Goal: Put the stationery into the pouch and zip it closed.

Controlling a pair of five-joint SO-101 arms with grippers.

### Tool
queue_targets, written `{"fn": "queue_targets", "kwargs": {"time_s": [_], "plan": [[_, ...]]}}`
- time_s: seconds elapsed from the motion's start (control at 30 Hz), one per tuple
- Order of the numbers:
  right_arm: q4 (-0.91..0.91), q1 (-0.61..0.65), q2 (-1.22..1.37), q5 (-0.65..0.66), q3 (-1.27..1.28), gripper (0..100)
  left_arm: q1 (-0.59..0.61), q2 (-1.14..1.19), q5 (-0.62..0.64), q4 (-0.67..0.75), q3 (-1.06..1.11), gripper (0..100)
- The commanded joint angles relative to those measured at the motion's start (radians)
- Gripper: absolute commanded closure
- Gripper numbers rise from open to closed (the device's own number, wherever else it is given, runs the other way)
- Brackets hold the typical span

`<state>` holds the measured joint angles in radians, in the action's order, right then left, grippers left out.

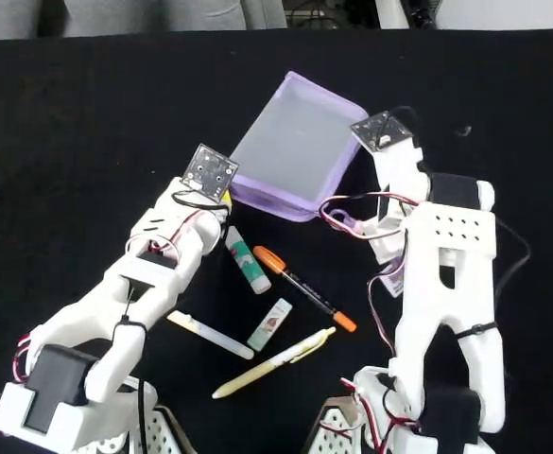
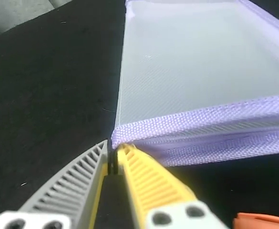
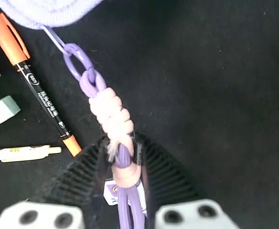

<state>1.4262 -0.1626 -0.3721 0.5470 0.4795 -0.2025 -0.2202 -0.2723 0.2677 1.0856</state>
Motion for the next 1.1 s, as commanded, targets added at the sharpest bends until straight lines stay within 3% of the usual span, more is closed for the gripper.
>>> {"fn": "queue_targets", "kwargs": {"time_s": [0.0,0.1,0.23,0.5,0.67,0.93,1.07], "plan": [[0.011,-0.038,-0.051,0.011,-0.053,98.8,-0.027,-0.003,-0.002,0.017,-0.068,97],[0.011,-0.038,-0.051,0.014,-0.053,98.8,-0.074,-0.003,0.002,0.018,-0.068,88],[0.009,-0.038,-0.051,0.015,-0.053,98.8,-0.107,0.034,0.103,0.018,-0.087,81],[0.008,-0.038,-0.051,0.017,-0.053,98.8,-0.099,0.269,0.068,0.021,-0.228,81],[0.006,-0.038,-0.051,0.018,-0.053,98.8,-0.105,0.258,0.060,0.023,-0.249,86],[-0.006,-0.043,-0.051,0.018,-0.048,98.8,-0.131,0.273,0.068,0.023,-0.326,86],[-0.006,-0.041,-0.051,0.018,-0.048,98.8,-0.131,0.353,0.060,0.023,-0.392,95]]}}
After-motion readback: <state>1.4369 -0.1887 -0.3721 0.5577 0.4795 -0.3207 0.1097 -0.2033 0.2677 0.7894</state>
